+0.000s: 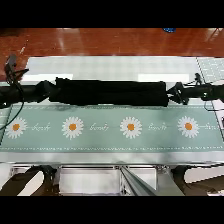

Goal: Fold the shirts.

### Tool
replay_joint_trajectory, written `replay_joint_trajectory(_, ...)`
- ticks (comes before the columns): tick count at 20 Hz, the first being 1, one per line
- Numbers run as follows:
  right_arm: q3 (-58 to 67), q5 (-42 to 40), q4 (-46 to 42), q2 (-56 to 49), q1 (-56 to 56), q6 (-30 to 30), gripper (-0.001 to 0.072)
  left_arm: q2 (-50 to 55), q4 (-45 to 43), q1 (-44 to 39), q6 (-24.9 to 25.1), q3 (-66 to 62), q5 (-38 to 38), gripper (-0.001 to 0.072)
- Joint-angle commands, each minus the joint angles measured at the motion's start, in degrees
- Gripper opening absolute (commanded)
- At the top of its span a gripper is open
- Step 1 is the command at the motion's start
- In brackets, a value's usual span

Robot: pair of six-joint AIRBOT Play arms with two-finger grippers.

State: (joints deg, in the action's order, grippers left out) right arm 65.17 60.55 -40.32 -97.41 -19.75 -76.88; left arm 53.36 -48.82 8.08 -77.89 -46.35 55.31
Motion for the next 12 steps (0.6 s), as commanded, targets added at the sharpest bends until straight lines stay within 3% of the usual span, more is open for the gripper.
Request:
replay_joint_trajectory(1,3.3,0.87,1.31,-2.78,5.57,0.39,0.039,-1.95,4.94,-2.1,-0.42,2.6,-1.99,0.0506)
replay_joint_trajectory(2,4.13,1.03,1.36,-2.71,6.6,0.39,0.025,-1.55,8.24,-2.08,-0.39,2.6,-2.69,0.0506)
replay_joint_trajectory(3,5.14,2.25,2.03,-2.45,7.15,1.6,0.0024,-1.27,10.29,-2.03,-0.35,2.6,-3.76,0.0506)
replay_joint_trajectory(5,5.84,4.2,2.36,0.35,7.15,3.45,0.0017,-1.03,10.93,-2.03,-0.13,2.6,-5.38,0.0497)
replay_joint_trajectory(6,5.81,5.07,0.39,3.02,6.78,3.45,0.0017,-0.96,10.97,-2.05,-0.15,2.6,-5.29,0.0361)
replay_joint_trajectory(7,5.64,6.08,-2.25,5.81,6.6,3.43,0.0017,-0.9,11.02,-2.23,-0.04,2.6,-5.22,0.005)
replay_joint_trajectory(10,1.9,8.74,-10.43,18.47,6.36,2.8,0.0017,0.15,12.39,-6.32,3.8,1.92,-6.19,0.0025)
replay_joint_trajectory(12,-3.17,9.35,-11.39,29.27,6.36,2.8,0.0017,1.97,12.33,-14.08,5.42,0.35,-8.72,0.0025)
